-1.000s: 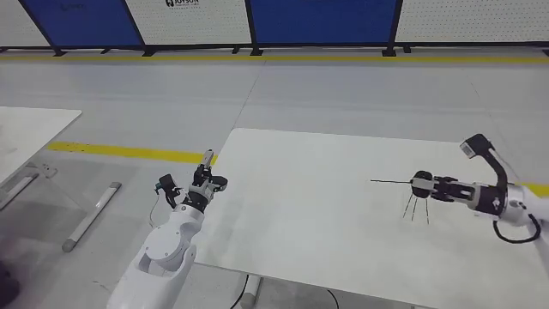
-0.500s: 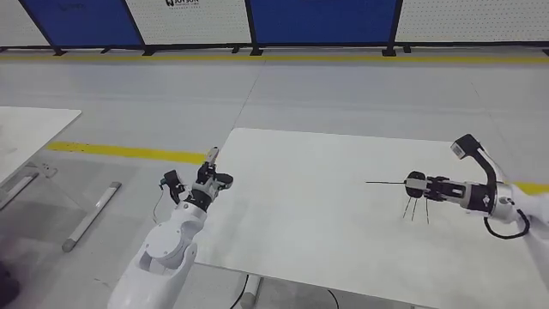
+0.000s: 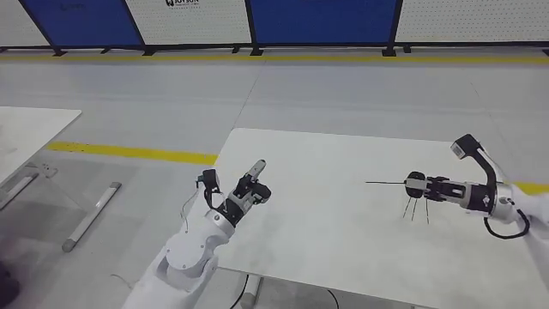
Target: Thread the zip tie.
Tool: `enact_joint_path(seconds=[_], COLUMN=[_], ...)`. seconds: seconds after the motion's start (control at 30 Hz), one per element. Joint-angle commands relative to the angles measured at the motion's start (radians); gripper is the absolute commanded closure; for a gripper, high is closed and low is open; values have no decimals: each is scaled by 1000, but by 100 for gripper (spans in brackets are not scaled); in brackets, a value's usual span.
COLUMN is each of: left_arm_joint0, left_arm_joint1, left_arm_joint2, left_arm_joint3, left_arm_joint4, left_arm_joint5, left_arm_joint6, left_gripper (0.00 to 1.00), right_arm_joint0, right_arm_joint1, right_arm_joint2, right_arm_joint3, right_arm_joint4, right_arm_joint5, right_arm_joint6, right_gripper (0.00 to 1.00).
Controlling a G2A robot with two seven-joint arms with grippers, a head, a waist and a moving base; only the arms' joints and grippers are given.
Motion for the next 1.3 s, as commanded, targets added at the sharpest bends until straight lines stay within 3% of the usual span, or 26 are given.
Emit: enact_joint_path(seconds=[0.0, 0.13, 0.27, 0.37, 0.47, 0.57, 0.6, 0.97, 1.07, 1.27], left_arm_joint0=[0, -8, -75, -125, -174, -224, -237, -239, -253, -278], left_arm_joint1=[0, -1, -5, -10, -17, -27, -30, -30, -38, -47], left_arm_joint2=[0, 4, 42, 84, 136, 180, 190, 191, 220, 257], left_arm_joint3=[0, 13, 73, 115, 163, 223, 239, 245, 276, 370], left_arm_joint4=[0, -7, -32, -42, -51, -66, -72, -59, -49, -88], left_arm_joint5=[-1, 11, 49, 63, 51, 36, 31, 23, 15, -17], left_arm_joint6=[-1, 5, -40, -63, -78, -55, -45, -30, 26, 4], left_gripper=[0, 0, 0, 0, 0, 0, 0, 0, 0, 0], right_arm_joint0=[0, -9, -18, 5, 40, 84, 84, 77, 65, 37], right_arm_joint1=[0, -2, -20, -44, -77, -111, -111, -113, -126, -167], right_arm_joint2=[0, -3, -39, -94, -163, -231, -231, -235, -258, -287], right_arm_joint3=[0, -20, -76, -51, 7, 104, 104, 96, 82, 75], right_arm_joint4=[0, -4, 4, -25, -28, -18, -18, -26, -52, -20], right_arm_joint5=[0, -14, -14, -14, -14, -14, -14, -7, -6, -14], right_arm_joint6=[0, -22, -44, -94, -130, -136, -136, -160, -256, -388], right_gripper=[100, 100, 100, 100, 100, 100, 100, 100, 100, 100])
